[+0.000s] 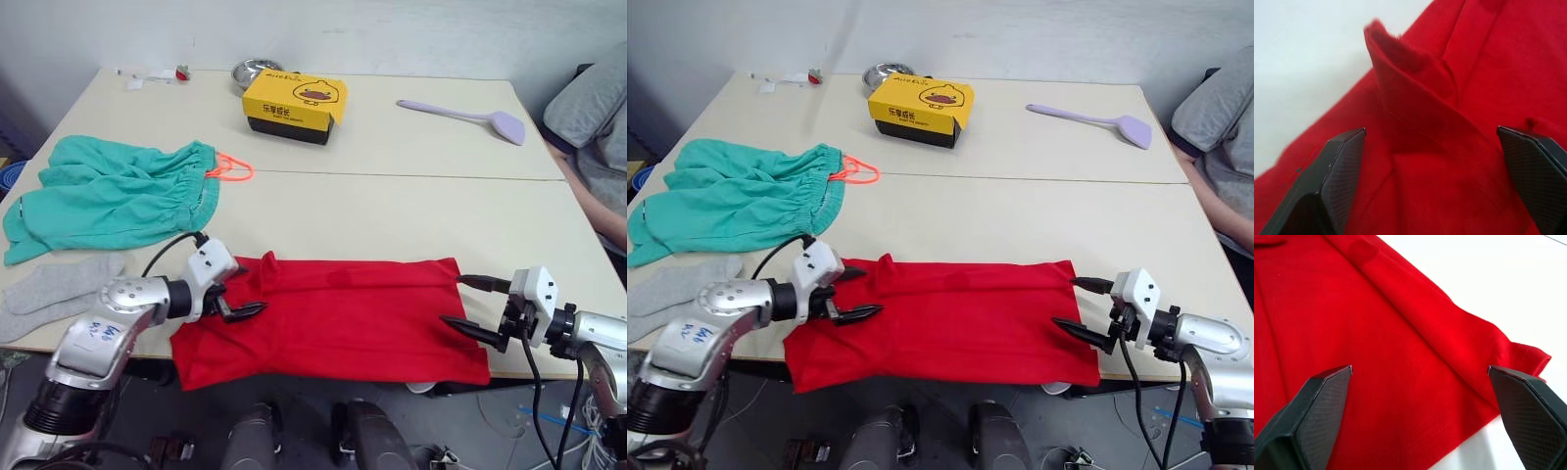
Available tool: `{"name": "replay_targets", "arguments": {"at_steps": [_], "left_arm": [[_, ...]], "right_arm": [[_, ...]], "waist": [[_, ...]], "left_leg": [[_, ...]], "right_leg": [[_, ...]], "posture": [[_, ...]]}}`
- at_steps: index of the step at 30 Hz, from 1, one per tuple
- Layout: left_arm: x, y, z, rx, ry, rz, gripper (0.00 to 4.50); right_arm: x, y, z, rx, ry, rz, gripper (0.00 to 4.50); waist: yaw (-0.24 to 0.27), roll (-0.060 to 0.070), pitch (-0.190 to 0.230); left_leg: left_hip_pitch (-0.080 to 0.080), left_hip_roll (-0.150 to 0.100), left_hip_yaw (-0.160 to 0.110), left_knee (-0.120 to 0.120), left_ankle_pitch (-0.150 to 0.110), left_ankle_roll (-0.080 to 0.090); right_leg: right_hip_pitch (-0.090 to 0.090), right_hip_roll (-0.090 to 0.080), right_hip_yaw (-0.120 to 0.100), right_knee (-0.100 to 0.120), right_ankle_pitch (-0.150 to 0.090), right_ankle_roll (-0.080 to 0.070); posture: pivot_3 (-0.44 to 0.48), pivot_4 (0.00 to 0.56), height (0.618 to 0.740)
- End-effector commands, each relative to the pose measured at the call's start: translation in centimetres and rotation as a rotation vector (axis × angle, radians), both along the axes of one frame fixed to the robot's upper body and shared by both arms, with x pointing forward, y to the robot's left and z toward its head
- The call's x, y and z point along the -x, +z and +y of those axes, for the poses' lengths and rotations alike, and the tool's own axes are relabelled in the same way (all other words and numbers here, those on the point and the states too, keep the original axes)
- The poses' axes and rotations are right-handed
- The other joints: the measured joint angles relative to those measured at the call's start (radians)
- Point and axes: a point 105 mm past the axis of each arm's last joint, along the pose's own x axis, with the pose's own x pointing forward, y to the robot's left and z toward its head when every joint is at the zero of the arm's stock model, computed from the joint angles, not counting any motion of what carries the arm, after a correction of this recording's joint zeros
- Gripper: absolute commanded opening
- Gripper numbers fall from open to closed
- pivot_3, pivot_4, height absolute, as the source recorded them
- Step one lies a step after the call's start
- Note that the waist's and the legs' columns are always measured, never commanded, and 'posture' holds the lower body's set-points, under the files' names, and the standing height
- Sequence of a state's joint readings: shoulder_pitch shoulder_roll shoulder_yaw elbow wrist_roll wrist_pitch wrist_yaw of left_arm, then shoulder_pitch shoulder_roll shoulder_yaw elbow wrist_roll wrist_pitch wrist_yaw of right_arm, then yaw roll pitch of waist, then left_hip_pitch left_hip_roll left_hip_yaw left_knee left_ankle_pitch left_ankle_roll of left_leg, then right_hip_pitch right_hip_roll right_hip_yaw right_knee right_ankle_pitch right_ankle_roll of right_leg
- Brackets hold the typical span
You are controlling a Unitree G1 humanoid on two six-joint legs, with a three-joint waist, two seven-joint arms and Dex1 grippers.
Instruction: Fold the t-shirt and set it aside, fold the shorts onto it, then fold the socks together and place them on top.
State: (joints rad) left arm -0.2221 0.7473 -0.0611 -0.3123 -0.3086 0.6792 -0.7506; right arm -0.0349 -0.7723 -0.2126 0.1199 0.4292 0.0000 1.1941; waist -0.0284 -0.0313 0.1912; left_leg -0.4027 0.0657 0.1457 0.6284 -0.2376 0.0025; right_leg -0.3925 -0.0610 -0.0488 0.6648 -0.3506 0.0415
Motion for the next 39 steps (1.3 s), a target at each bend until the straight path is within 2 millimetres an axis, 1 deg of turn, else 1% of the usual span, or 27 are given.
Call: {"name": "replay_targets", "arguments": {"at_steps": [1,2,5,9,15,17,21,24,26,29,34,37,39], "left_arm": [[0.1,0.8,-0.3,-0.022,0.007,-0.052,4.47],[0.2,0.7,-0.2,-0.031,0.01,-0.052,4.47],[0.2,0.8,-0.1,-0.045,0.016,-0.06,3.9],[0.6,1.4,0.5,-0.054,-0.013,-0.071,2.61],[1.4,2.4,1.4,-0.055,-0.112,-0.07,0.59],[1.4,2.7,1.7,-0.048,-0.137,-0.087,0.03],[2.1,3.4,2.7,-0.066,-0.273,-0.121,0.03],[3.1,3.4,3.4,-0.096,-0.367,-0.118,0.03],[3.6,2.9,3.8,-0.139,-0.428,-0.112,0.03],[3.9,2.0,4.4,-0.215,-0.492,-0.123,0.03],[3.6,1.4,4.0,-0.236,-0.524,-0.168,0.03],[3.4,1.0,3.3,-0.211,-0.531,-0.174,0.03],[3.1,1.2,3.2,-0.181,-0.501,-0.18,0.03]], "right_arm": [[-0.1,0.9,0.1,-0.015,0.002,-0.046,4.5],[-0.1,0.9,0.2,-0.016,0.002,-0.047,4.5],[-0.1,0.9,0.3,-0.017,0.005,-0.048,4.5],[0.0,1.2,0.8,-0.028,0.032,-0.059,4.5],[0.6,2.8,2.4,-0.037,0.12,-0.113,4.5],[0.8,3.2,3.1,-0.037,0.146,-0.121,4.5],[1.4,4.1,4.6,-0.047,0.207,-0.149,4.5],[1.6,4.3,5.1,-0.046,0.22,-0.153,4.5],[1.6,4.4,5.0,-0.044,0.214,-0.148,4.5],[1.6,4.3,4.9,-0.037,0.203,-0.132,4.5],[1.5,4.1,4.7,-0.025,0.188,-0.122,4.5],[1.3,4.0,4.5,-0.018,0.167,-0.127,4.5],[1.2,4.0,4.4,-0.018,0.158,-0.124,4.5]], "waist": [[0.0,0.0,0.0],[0.0,0.0,0.0],[0.0,0.0,0.0],[-0.001,0.0,0.0],[0.0,0.0,0.0],[0.0,0.001,0.0],[-0.001,0.001,0.0],[-0.001,0.001,0.0],[-0.001,0.001,0.0],[0.0,0.001,0.0],[0.0,0.001,0.0],[0.0,0.001,0.0],[-0.001,0.001,0.0]], "left_leg": [[0.0,0.0,0.0,0.0,0.0,0.0],[0.0,0.0,0.0,0.0,0.0,0.0],[0.0,0.0,0.0,0.0,0.0,0.0],[0.0,0.0,0.0,0.0,0.0,0.001],[0.0,0.0,0.0,-0.001,0.0,0.001],[0.0,0.0,0.0,-0.001,-0.001,0.001],[0.0,0.0,0.0,-0.002,-0.001,0.001],[0.0,0.001,0.0,-0.004,-0.001,0.001],[0.0,0.0,0.0,-0.005,-0.001,0.001],[0.0,0.0,0.0,-0.006,-0.001,0.001],[0.0,0.0,0.0,-0.006,-0.001,0.001],[0.0,0.0,0.0,-0.006,-0.001,0.002],[0.0,0.0,0.0,-0.006,-0.001,0.002]], "right_leg": [[0.0,0.0,0.0,0.0,0.0,0.0],[0.0,0.0,0.0,0.0,0.0,0.0],[0.0,0.0,0.0,0.0,0.0,0.0],[0.0,0.0,0.0,0.0,0.0,0.0],[0.0,0.0,0.0,0.0,0.0,-0.001],[0.0,0.0,0.0,-0.001,0.0,-0.001],[-0.001,0.0,0.0,-0.002,0.0,-0.001],[-0.001,0.0,-0.001,-0.003,0.0,-0.002],[-0.001,0.0,-0.001,-0.004,0.0,-0.002],[-0.001,-0.001,-0.001,-0.005,0.0,-0.003],[-0.001,-0.001,-0.001,-0.005,0.0,-0.003],[-0.001,-0.001,-0.001,-0.005,0.0,-0.003],[-0.001,-0.001,-0.001,-0.004,0.0,-0.003]], "posture": [[0.0,0.15,0.74],[0.0,0.15,0.74],[0.0,0.15,0.74],[0.0,0.15,0.74],[0.0,0.15,0.74],[0.0,0.15,0.74],[0.0,0.15,0.74],[0.0,0.15,0.74],[0.0,0.15,0.74],[0.0,0.15,0.74],[0.0,0.15,0.74],[0.0,0.15,0.74],[0.0,0.15,0.74]]}}
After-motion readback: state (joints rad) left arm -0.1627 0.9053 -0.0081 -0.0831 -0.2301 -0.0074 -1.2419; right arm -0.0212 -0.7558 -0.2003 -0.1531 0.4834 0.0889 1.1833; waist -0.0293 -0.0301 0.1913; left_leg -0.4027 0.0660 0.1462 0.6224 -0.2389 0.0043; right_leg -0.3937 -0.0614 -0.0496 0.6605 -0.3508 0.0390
